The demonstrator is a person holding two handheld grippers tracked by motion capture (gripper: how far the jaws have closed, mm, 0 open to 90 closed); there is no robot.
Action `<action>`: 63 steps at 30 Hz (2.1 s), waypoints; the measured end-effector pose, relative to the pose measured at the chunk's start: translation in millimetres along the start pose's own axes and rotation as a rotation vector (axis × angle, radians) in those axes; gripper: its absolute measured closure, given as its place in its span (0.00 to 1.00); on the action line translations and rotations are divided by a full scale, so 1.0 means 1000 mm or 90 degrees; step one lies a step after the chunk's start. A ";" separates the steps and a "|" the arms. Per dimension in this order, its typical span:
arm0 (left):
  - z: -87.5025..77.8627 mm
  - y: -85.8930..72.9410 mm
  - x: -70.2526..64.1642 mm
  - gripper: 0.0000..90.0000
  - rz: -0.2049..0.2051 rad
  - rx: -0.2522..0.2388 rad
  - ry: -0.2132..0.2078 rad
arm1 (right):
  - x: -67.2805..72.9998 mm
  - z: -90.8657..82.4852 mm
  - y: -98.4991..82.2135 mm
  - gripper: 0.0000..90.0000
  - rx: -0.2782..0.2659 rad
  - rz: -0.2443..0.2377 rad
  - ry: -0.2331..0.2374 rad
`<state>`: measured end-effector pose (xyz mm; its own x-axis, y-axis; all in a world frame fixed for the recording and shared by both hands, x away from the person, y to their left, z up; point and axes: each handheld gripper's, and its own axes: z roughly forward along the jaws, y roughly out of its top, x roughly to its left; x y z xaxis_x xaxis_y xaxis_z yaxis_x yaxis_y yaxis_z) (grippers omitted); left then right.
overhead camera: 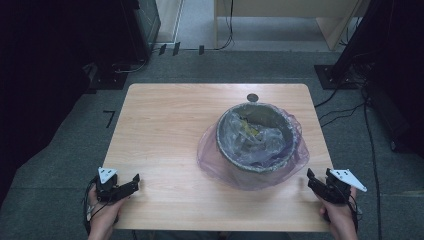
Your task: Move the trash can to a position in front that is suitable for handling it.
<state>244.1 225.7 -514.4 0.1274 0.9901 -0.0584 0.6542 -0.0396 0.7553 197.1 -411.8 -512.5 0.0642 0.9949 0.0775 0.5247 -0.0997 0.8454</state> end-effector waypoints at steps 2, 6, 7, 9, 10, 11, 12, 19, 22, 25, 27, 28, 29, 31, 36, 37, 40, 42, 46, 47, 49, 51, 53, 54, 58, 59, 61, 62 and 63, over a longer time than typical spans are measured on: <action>0.000 0.000 0.000 0.13 -0.001 0.000 -0.001 | 0.001 -0.002 0.001 0.44 -0.017 -0.005 -0.001; -0.001 0.004 0.000 0.14 -0.016 -0.013 0.001 | 0.005 -0.009 0.011 0.51 -0.060 0.013 0.022; -0.001 0.005 -0.001 0.15 -0.020 -0.016 -0.002 | 0.005 -0.010 0.013 0.53 -0.061 0.014 0.026; -0.001 0.008 -0.004 0.15 -0.028 -0.018 -0.013 | 0.007 -0.011 0.019 0.56 -0.059 0.012 0.031; -0.001 0.009 -0.006 0.15 -0.028 -0.019 -0.017 | 0.010 -0.010 0.026 0.57 -0.054 0.012 0.035; 0.000 0.011 -0.008 0.15 -0.030 -0.018 -0.021 | 0.010 -0.010 0.026 0.57 -0.054 0.012 0.035; 0.000 0.012 -0.011 0.15 -0.031 -0.016 -0.024 | 0.011 -0.009 0.030 0.58 -0.057 0.019 0.041; 0.000 0.025 -0.030 0.27 -0.038 -0.013 -0.024 | 0.016 0.005 0.057 0.77 -0.079 0.053 0.043; -0.002 0.032 -0.039 0.36 -0.038 -0.027 -0.027 | 0.021 0.012 0.066 0.78 -0.092 0.044 0.042; 0.000 0.039 -0.050 0.47 -0.042 -0.035 -0.049 | 0.028 0.018 0.077 0.85 -0.110 0.045 0.067; 0.002 0.043 -0.059 0.52 -0.041 -0.039 -0.064 | 0.033 0.021 0.082 0.88 -0.111 0.038 0.089; 0.004 0.046 -0.064 0.58 -0.038 -0.038 -0.067 | 0.039 0.026 0.088 0.89 -0.108 0.033 0.117; 0.006 0.048 -0.070 0.58 -0.038 -0.041 -0.073 | 0.039 0.026 0.088 0.89 -0.108 0.033 0.117; 0.008 0.053 -0.082 0.62 -0.032 -0.048 -0.088 | 0.043 0.032 0.092 0.90 -0.102 0.037 0.153; 0.009 0.062 -0.109 0.68 -0.016 -0.078 -0.105 | 0.058 0.037 0.092 0.90 -0.094 0.043 0.237; 0.010 0.064 -0.112 0.69 -0.014 -0.081 -0.107 | 0.062 0.036 0.092 0.90 -0.093 0.031 0.248; 0.011 0.069 -0.121 0.71 -0.009 -0.083 -0.117 | 0.072 0.032 0.091 0.93 -0.093 0.010 0.258; 0.011 0.072 -0.125 0.73 -0.009 -0.086 -0.127 | 0.076 0.029 0.090 0.93 -0.093 0.009 0.283; 0.011 0.081 -0.139 0.75 0.009 -0.097 -0.153 | 0.088 0.024 0.087 0.92 -0.089 -0.010 0.310; 0.011 0.081 -0.139 0.76 0.009 -0.097 -0.153 | 0.088 0.024 0.087 0.92 -0.089 -0.010 0.310; 0.010 0.084 -0.148 0.76 0.015 -0.103 -0.169 | 0.099 0.022 0.085 0.92 -0.085 -0.019 0.324; 0.010 0.085 -0.150 0.76 0.017 -0.107 -0.172 | 0.103 0.021 0.084 0.91 -0.084 -0.022 0.327; 0.009 0.085 -0.153 0.76 0.017 -0.115 -0.175 | 0.115 0.019 0.082 0.90 -0.084 -0.029 0.340; 0.009 0.086 -0.155 0.76 0.015 -0.118 -0.178 | 0.115 0.019 0.082 0.90 -0.084 -0.029 0.340; 0.009 0.088 -0.162 0.79 0.016 -0.126 -0.204 | 0.129 0.018 0.079 0.89 -0.090 -0.039 0.334; 0.008 0.089 -0.164 0.80 0.019 -0.129 -0.214 | 0.137 0.017 0.078 0.90 -0.091 -0.042 0.334; 0.006 0.088 -0.168 0.83 0.031 -0.134 -0.211 | 0.142 0.016 0.078 0.93 -0.087 -0.046 0.330; 0.005 0.088 -0.168 0.84 0.033 -0.134 -0.208 | 0.146 0.015 0.077 0.95 -0.085 -0.053 0.315; 0.004 0.088 -0.167 0.86 0.028 -0.131 -0.212 | 0.151 0.013 0.077 0.99 -0.080 -0.049 0.305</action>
<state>283.0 56.7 -441.1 0.4086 0.8892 -0.2058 0.4835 -0.0196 0.8751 257.9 -268.9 -442.6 -0.3832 0.8966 0.2221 0.4042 -0.0535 0.9131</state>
